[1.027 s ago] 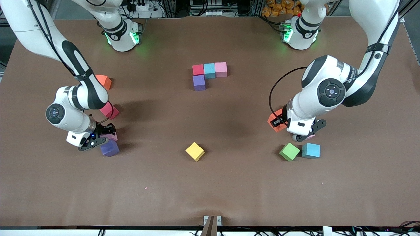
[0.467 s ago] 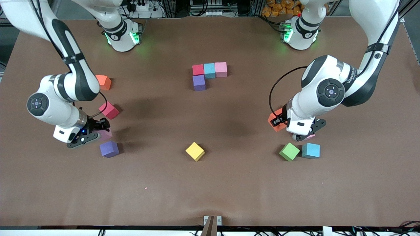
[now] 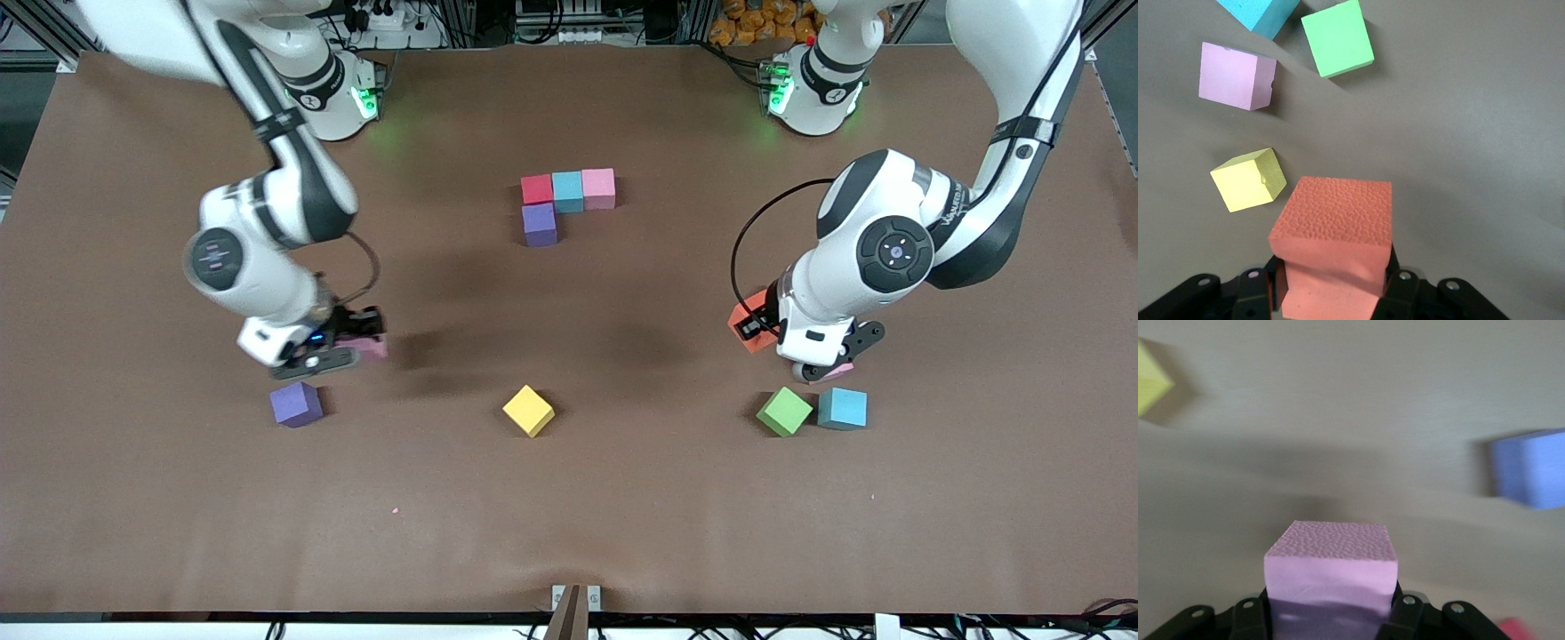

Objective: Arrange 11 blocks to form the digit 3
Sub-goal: 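Place the pink block below the blue block with the right gripper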

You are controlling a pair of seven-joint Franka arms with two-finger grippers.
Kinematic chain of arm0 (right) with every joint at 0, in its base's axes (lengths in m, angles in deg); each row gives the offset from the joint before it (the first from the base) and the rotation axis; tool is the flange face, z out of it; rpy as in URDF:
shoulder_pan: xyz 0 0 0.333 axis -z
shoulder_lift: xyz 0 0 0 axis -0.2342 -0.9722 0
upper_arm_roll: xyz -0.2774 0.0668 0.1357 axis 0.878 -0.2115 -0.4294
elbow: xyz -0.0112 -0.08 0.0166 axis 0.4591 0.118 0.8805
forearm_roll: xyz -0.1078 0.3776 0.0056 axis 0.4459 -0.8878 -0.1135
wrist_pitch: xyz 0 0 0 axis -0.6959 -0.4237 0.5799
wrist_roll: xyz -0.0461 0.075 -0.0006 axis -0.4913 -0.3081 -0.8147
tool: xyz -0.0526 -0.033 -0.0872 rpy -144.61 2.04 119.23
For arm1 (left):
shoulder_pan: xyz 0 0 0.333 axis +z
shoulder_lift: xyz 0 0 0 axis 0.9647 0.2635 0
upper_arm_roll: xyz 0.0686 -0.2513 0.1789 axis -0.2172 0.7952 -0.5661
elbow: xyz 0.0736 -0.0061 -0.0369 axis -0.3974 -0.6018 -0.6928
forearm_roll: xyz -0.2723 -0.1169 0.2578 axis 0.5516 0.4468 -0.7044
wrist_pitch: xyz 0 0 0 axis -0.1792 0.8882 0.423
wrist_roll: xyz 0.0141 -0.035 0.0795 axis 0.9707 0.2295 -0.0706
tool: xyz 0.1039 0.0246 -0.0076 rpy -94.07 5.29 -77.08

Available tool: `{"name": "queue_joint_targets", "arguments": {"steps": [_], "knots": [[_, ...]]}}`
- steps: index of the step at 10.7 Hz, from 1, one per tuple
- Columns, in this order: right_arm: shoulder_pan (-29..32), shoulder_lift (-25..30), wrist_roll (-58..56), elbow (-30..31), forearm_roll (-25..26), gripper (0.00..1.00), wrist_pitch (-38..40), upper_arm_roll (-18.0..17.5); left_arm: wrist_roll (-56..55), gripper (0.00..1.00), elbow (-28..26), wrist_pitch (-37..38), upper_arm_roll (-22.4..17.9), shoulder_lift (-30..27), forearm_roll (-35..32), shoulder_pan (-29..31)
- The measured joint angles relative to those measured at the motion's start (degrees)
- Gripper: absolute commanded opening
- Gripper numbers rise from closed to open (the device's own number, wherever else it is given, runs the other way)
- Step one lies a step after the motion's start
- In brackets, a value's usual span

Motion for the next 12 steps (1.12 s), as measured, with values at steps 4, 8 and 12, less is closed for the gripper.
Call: {"name": "queue_joint_targets", "arguments": {"steps": [4,8,12], "knots": [[-15.9,-3.0,20.8,-3.3,0.0,0.43,-2.0,0.0,0.3,0.35,0.0,0.7,-0.1,0.0,0.0,0.7],[-26.5,-10.1,31.7,-8.9,0.2,0.43,-5.3,0.5,0.7,0.35,0.0,1.1,-0.1,0.0,0.0,1.9],[-27.7,-12.2,32.4,-8.5,2.2,0.43,-5.4,1.9,1.3,0.35,0.0,1.1,0.0,0.0,0.0,1.7]]}}
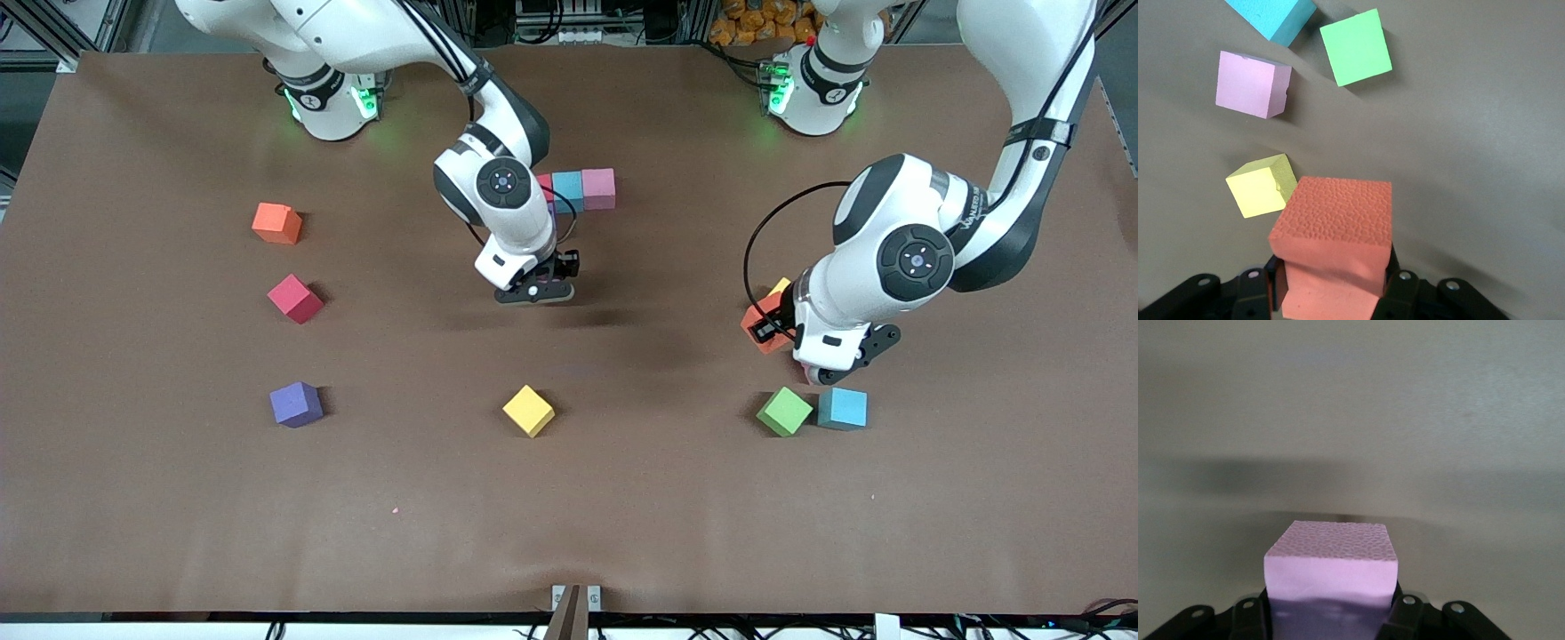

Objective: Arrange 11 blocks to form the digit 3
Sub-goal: 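Place the pink block below the blue block with the right gripper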

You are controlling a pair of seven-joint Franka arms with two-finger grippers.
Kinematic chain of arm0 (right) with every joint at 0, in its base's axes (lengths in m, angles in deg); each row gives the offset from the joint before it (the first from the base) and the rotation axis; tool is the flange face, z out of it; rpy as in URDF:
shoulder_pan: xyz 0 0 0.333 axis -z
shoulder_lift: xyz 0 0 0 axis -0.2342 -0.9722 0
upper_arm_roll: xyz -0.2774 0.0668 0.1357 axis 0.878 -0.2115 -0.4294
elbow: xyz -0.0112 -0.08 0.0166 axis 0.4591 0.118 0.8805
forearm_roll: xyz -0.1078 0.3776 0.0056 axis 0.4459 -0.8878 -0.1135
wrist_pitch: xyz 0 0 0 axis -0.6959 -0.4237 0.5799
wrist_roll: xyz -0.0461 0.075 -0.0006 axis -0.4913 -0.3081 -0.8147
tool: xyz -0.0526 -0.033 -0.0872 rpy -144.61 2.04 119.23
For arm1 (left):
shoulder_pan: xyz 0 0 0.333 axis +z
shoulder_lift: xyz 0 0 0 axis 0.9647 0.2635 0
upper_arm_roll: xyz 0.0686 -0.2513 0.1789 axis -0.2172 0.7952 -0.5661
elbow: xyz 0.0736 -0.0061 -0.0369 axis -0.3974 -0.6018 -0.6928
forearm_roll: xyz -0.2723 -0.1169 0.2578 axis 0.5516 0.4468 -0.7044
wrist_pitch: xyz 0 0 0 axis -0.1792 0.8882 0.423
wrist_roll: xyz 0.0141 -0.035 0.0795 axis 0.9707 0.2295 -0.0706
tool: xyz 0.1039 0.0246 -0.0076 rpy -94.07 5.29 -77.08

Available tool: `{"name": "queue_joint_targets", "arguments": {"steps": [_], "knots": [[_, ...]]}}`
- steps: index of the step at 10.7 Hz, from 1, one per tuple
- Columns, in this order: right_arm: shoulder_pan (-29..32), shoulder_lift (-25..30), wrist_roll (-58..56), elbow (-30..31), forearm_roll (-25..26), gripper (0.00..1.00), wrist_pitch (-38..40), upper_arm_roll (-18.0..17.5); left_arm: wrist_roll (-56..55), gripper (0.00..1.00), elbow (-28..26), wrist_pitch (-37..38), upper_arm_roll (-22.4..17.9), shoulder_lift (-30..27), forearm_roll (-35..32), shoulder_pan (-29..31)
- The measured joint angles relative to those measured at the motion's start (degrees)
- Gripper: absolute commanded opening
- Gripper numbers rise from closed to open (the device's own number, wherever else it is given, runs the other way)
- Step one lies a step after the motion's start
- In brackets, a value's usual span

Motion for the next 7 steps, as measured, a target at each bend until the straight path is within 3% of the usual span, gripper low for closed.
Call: {"name": "queue_joint_targets", "arguments": {"steps": [7], "knots": [[-3.0,2.8,3.4,8.6,0.0,0.43,-6.2,-0.2,0.1,0.35,0.0,0.0,0.0,0.0,0.0,0.0]]}}
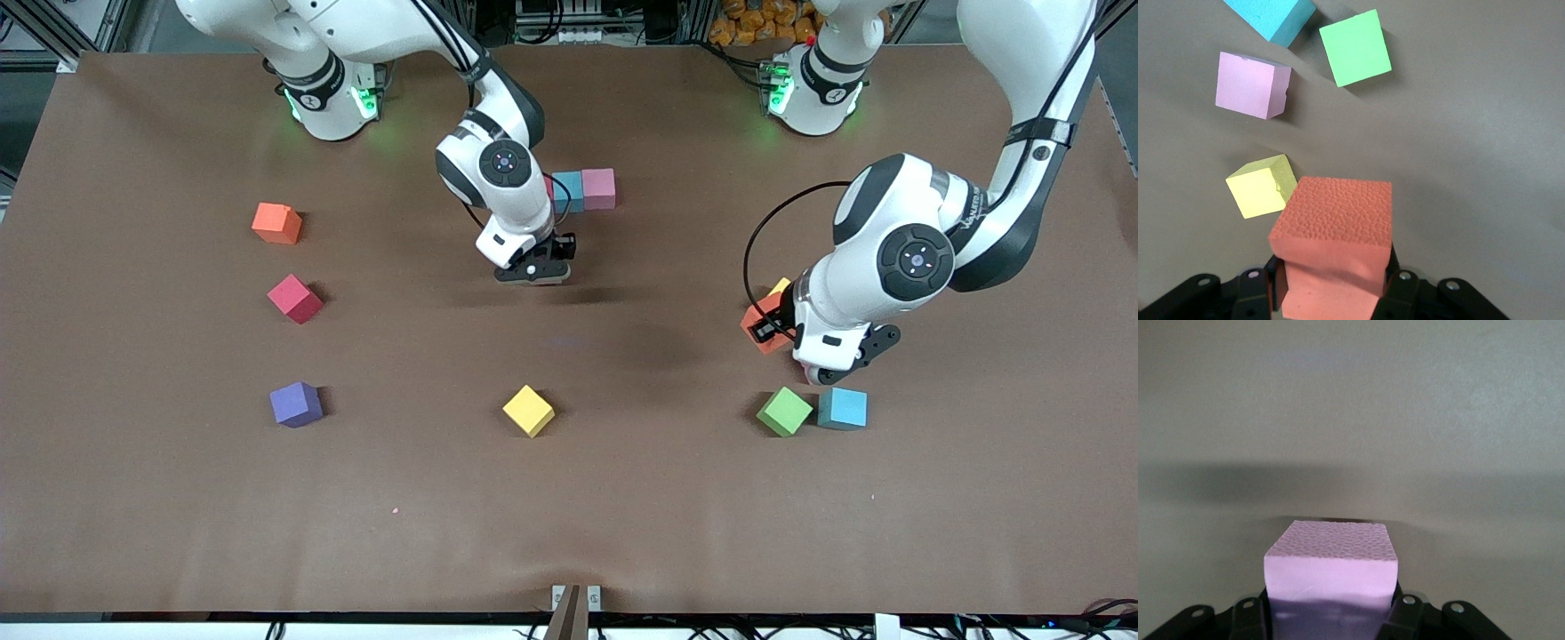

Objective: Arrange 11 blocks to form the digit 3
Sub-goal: 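Place the pink block below the blue block with the right gripper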

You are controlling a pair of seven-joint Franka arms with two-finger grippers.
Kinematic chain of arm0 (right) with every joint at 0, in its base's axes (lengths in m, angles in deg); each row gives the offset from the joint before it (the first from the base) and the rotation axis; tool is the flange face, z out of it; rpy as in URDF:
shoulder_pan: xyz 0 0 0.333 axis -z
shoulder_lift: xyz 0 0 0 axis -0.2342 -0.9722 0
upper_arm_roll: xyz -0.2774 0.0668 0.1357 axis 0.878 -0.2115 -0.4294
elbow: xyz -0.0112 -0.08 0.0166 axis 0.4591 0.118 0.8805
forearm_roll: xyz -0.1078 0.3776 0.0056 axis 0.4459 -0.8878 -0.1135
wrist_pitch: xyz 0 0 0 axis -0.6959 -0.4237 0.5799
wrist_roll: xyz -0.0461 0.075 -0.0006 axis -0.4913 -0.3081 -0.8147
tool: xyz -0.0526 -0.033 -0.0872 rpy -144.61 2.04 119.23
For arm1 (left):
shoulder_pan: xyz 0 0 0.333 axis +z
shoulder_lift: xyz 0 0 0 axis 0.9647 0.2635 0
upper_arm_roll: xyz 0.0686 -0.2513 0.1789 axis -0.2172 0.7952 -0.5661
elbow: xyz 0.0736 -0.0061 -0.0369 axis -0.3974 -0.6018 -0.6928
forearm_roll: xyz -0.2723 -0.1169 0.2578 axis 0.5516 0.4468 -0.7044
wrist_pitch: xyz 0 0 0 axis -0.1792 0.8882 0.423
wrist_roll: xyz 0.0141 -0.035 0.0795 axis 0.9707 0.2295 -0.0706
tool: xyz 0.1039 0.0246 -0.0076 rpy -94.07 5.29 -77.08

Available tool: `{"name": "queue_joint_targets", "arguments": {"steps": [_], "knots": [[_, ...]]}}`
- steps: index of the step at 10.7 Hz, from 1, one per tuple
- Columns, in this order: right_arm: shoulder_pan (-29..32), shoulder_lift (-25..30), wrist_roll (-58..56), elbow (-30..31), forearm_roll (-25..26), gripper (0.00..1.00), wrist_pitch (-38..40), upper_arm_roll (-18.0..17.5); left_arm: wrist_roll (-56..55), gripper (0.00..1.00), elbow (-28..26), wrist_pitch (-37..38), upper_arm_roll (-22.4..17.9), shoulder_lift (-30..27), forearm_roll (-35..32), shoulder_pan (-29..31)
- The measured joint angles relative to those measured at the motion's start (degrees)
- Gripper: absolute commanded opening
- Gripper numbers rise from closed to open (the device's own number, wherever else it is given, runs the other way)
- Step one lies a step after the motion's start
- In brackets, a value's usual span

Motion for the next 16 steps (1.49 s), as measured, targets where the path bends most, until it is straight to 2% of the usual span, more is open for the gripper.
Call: {"name": "queue_joint_targets", "arguments": {"steps": [7,11,12,14,15,16], "knots": [[-0.8,0.1,0.2,4.0,0.0,0.43,-4.1,0.0,0.0,0.35,-0.2,0.1,0.0,0.3,0.0,-0.4],[-0.8,0.1,0.2,4.2,0.0,0.46,-4.3,0.0,0.1,0.35,-0.2,0.1,0.0,0.4,0.0,-0.4],[-0.8,0.1,0.2,4.3,0.0,0.52,-4.3,0.0,0.1,0.35,-0.2,0.1,0.0,0.4,0.0,-0.4],[-0.9,0.0,0.3,4.4,0.0,0.88,-4.3,0.0,0.1,0.35,-0.2,0.1,0.1,0.5,0.0,-0.5],[-1.0,0.0,0.3,4.5,0.0,1.00,-4.3,0.0,0.1,0.36,-0.2,0.2,0.0,0.5,0.0,-0.5],[-1.0,-0.1,1.5,4.5,0.0,1.00,-4.3,0.0,0.1,0.36,-0.2,0.7,0.0,0.5,0.0,-0.5]]}}
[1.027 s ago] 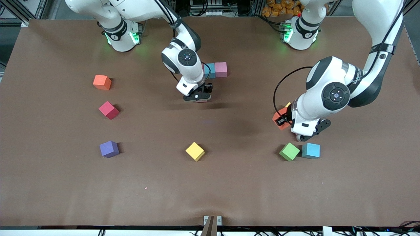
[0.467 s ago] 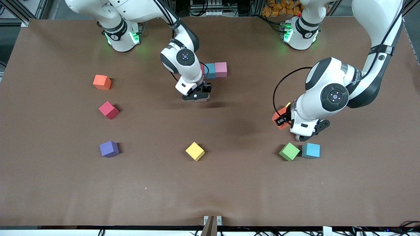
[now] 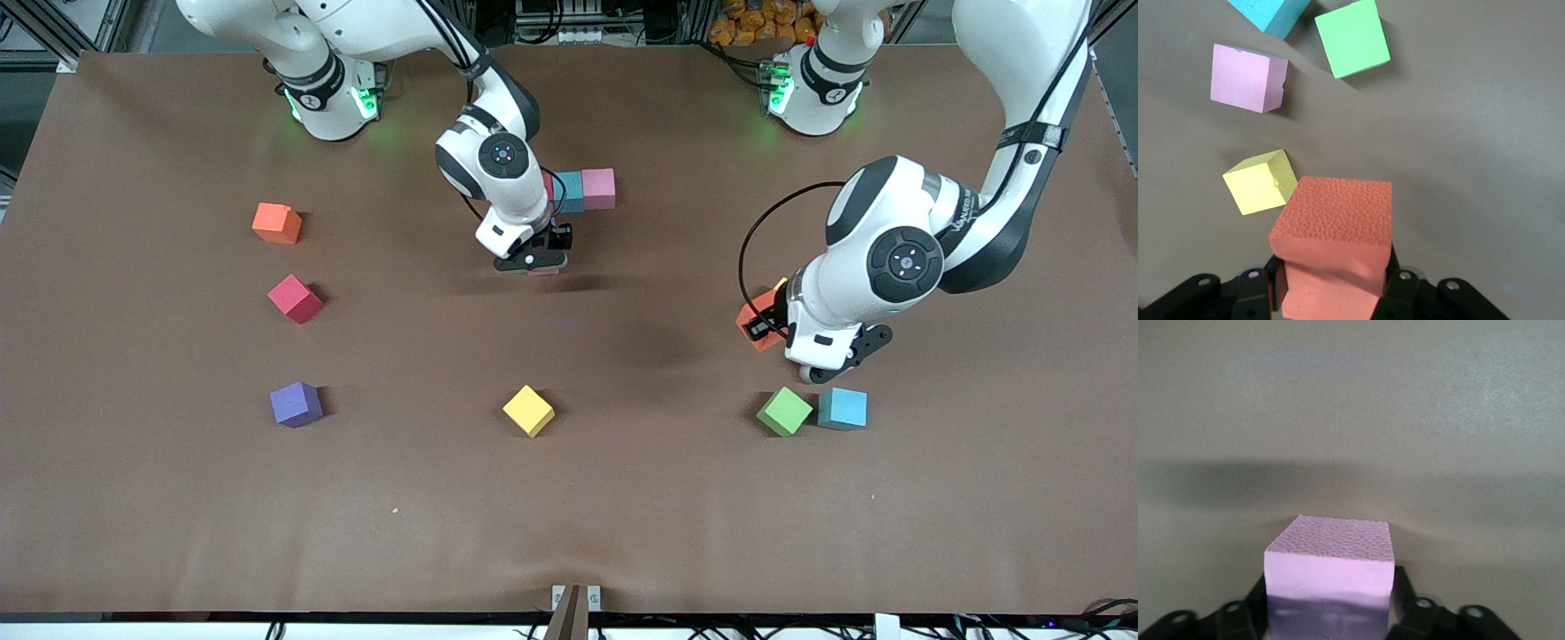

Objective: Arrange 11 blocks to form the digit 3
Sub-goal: 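Place the pink block below the blue block with the right gripper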

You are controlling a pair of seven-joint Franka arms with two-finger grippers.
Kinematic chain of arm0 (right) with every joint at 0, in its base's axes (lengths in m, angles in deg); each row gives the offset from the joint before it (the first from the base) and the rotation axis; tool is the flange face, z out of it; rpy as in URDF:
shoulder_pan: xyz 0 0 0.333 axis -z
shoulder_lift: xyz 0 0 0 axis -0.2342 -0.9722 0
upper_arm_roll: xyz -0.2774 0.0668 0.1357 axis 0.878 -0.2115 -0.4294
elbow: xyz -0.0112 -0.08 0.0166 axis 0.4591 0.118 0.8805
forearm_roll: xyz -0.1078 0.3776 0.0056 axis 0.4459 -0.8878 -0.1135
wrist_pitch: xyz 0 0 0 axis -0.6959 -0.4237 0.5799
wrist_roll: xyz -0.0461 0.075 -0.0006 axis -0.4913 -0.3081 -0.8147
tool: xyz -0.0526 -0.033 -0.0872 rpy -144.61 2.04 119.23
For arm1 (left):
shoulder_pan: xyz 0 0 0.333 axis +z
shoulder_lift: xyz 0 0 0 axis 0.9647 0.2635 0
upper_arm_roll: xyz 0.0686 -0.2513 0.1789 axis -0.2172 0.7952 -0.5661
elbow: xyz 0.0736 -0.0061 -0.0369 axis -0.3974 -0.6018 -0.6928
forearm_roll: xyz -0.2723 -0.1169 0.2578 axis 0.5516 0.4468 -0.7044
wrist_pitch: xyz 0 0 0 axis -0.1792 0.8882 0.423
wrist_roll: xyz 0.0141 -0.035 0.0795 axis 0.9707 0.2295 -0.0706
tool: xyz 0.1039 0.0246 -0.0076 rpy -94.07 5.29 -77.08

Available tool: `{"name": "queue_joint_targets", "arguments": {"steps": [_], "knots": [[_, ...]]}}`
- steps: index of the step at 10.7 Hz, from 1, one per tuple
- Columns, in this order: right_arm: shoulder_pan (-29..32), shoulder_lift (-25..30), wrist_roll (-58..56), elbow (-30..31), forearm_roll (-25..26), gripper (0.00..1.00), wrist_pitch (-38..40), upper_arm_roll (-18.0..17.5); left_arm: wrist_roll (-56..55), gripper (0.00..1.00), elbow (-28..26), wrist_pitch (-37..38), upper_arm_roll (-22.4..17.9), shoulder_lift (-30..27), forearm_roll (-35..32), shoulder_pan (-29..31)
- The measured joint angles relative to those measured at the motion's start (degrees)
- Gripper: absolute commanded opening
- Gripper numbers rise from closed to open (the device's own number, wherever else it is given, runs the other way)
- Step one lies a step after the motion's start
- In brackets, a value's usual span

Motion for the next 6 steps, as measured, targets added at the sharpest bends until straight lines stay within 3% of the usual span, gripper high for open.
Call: {"name": "queue_joint_targets", "arguments": {"steps": [6], "knots": [[1.1,1.7,3.4,-1.2,0.1,1.00,-0.5,0.6,0.0,0.36,0.2,1.2,0.0,-0.1,0.0,0.0]]}}
